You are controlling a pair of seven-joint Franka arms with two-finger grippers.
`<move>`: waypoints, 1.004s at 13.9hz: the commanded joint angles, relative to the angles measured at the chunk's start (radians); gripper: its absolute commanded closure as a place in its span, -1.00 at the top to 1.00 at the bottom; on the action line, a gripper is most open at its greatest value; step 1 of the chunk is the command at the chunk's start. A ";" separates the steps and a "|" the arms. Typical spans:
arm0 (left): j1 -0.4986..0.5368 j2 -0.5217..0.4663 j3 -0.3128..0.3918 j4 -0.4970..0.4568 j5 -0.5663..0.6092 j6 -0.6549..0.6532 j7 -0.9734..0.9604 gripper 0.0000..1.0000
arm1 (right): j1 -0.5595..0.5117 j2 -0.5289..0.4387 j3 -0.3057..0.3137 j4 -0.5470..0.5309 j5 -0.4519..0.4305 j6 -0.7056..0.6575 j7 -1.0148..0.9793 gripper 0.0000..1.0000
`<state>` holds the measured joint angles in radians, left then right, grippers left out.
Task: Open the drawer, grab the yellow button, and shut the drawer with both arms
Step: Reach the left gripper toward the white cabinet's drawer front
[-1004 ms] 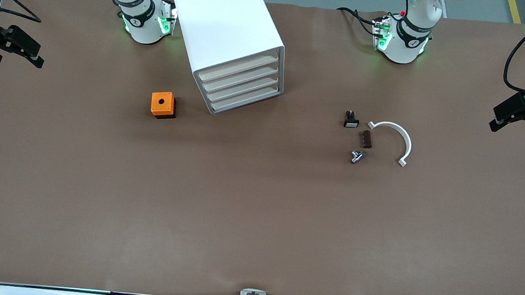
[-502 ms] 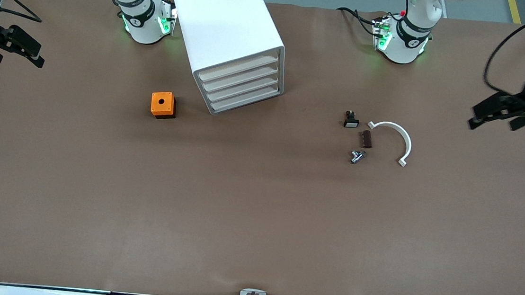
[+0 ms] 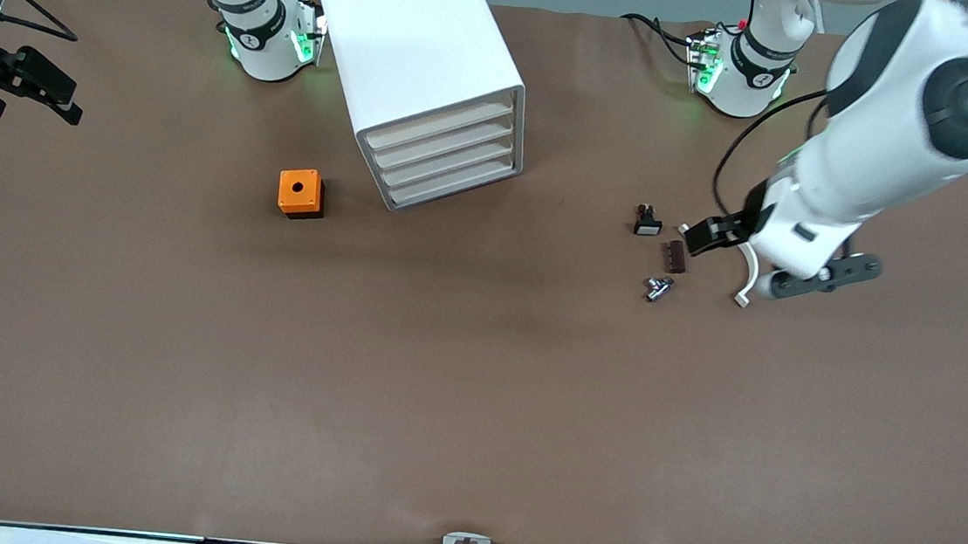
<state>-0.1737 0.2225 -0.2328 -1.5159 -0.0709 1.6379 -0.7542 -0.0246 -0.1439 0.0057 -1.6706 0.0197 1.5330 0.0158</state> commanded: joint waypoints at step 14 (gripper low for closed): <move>-0.162 0.354 0.012 0.238 -0.384 0.042 -0.940 0.99 | -0.020 0.177 0.008 0.058 0.002 0.006 0.001 1.00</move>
<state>-0.3632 0.5549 -0.2253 -1.3094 -0.3583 1.6961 -1.6247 -0.0246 -0.0355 0.0029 -1.6479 0.0184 1.5473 0.0159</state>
